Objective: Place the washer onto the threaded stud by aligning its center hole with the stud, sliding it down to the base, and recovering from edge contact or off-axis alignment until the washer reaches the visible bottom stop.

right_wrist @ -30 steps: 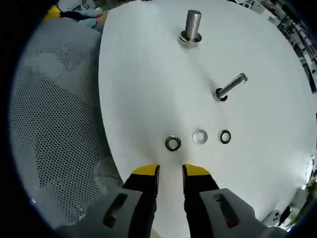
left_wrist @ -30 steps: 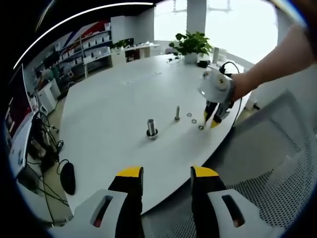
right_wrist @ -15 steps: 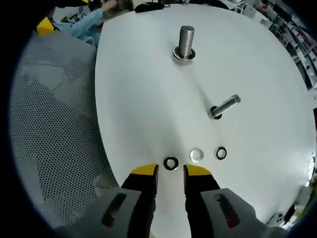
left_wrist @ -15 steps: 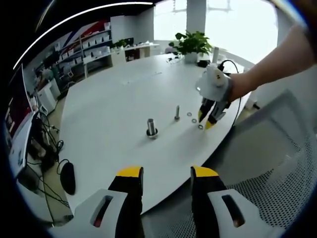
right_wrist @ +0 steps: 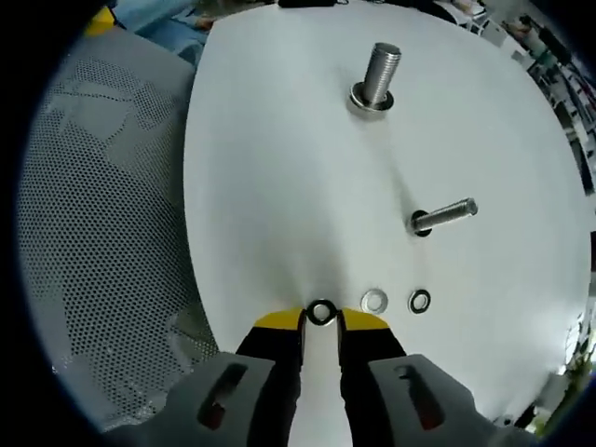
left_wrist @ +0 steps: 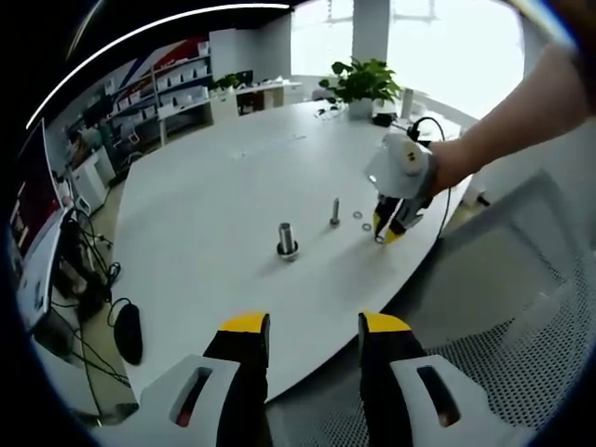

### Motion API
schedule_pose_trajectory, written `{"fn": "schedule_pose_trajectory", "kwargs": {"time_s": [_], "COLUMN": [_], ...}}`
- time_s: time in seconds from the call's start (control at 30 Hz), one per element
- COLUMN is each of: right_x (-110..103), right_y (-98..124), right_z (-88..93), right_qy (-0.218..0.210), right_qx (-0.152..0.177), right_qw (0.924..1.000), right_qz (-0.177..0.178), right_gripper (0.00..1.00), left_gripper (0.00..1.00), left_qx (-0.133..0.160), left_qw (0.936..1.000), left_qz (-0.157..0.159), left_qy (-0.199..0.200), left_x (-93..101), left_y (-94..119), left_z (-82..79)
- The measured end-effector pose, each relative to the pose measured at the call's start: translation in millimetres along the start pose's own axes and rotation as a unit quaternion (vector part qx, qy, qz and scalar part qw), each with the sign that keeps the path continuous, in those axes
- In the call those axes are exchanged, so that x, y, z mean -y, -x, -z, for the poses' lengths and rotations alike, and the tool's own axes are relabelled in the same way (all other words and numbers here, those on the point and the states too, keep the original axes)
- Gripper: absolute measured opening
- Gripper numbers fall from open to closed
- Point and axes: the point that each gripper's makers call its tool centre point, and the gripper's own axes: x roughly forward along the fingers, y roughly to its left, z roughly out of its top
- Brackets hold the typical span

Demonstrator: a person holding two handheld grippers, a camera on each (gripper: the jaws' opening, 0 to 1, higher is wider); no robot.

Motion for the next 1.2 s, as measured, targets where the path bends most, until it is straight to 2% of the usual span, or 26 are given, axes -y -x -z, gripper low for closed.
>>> {"fn": "schedule_pose_trajectory", "kwargs": {"time_s": [0.2, 0.27, 0.3, 0.33, 0.37, 0.4, 0.5, 0.57, 0.63, 0.67, 0.73, 0.83, 0.93, 1.2], "right_x": [1.2, 1.1, 2.9, 1.4, 1.0, 1.2, 1.0, 3.0, 2.2, 2.0, -1.3, 1.3, 5.4, 41.6], "right_y": [-0.3, -2.4, -1.7, -3.5, -2.8, -3.8, -3.9, -2.6, -0.9, -1.5, -0.1, 4.0, 11.5, 43.5], "right_z": [0.1, -0.3, 4.6, 4.5, 3.8, 3.3, 1.4, 3.1, 2.5, 0.8, 3.3, 3.6, -6.2, -39.1], "right_qy": [-0.005, -0.007, -0.009, -0.005, 0.015, 0.024, 0.013, 0.009, 0.003, -0.017, -0.046, -0.047, -0.064, -0.066], "right_qx": [-0.009, -0.024, -0.051, -0.062, -0.078, -0.084, -0.089, -0.081, -0.059, -0.042, -0.037, -0.028, -0.005, 0.042], "right_qw": [0.9999, 0.9997, 0.9986, 0.9981, 0.9968, 0.9961, 0.9958, 0.9966, 0.9982, 0.9990, 0.9983, 0.9985, 0.9979, 0.9960], "right_qz": [-0.005, -0.004, 0.007, 0.004, 0.010, 0.013, 0.016, 0.012, 0.006, 0.004, -0.005, 0.003, 0.005, 0.043], "right_gripper": [0.15, 0.14, 0.14, 0.14, 0.14, 0.14, 0.14, 0.14, 0.13, 0.13, 0.13, 0.13, 0.13, 0.13], "left_gripper": [0.36, 0.36, 0.36, 0.36, 0.36, 0.36, 0.36, 0.36, 0.36, 0.36, 0.36, 0.36, 0.36, 0.36], "left_qx": [-0.001, -0.001, -0.001, -0.001, -0.001, -0.001, -0.002, -0.001, -0.001, -0.001, 0.000, 0.001, 0.002, 0.005], "left_qw": [1.0000, 1.0000, 1.0000, 1.0000, 1.0000, 1.0000, 1.0000, 1.0000, 1.0000, 1.0000, 1.0000, 1.0000, 1.0000, 1.0000], "left_qz": [0.000, -0.001, 0.000, 0.000, 0.000, -0.001, -0.001, -0.001, -0.002, -0.002, -0.001, -0.001, -0.001, -0.003], "left_qy": [-0.001, -0.001, -0.001, -0.001, -0.001, -0.002, -0.001, 0.000, 0.000, 0.000, 0.000, 0.000, 0.000, 0.000], "left_x": [0.1, -0.2, -0.1, 0.1, 0.0, -0.1, -0.3, -0.4, -0.4, -0.3, 0.1, 0.3, 0.4, -0.2], "left_y": [-0.2, -0.4, -0.4, -0.5, -0.5, -0.5, -0.5, -0.3, -0.4, -0.5, -0.6, -0.7, -0.6, 0.1], "left_z": [0.3, 0.0, -0.1, -0.2, -0.1, 0.1, 0.1, -0.1, 0.1, 0.2, -0.4, -0.8, -1.4, -2.1]}}
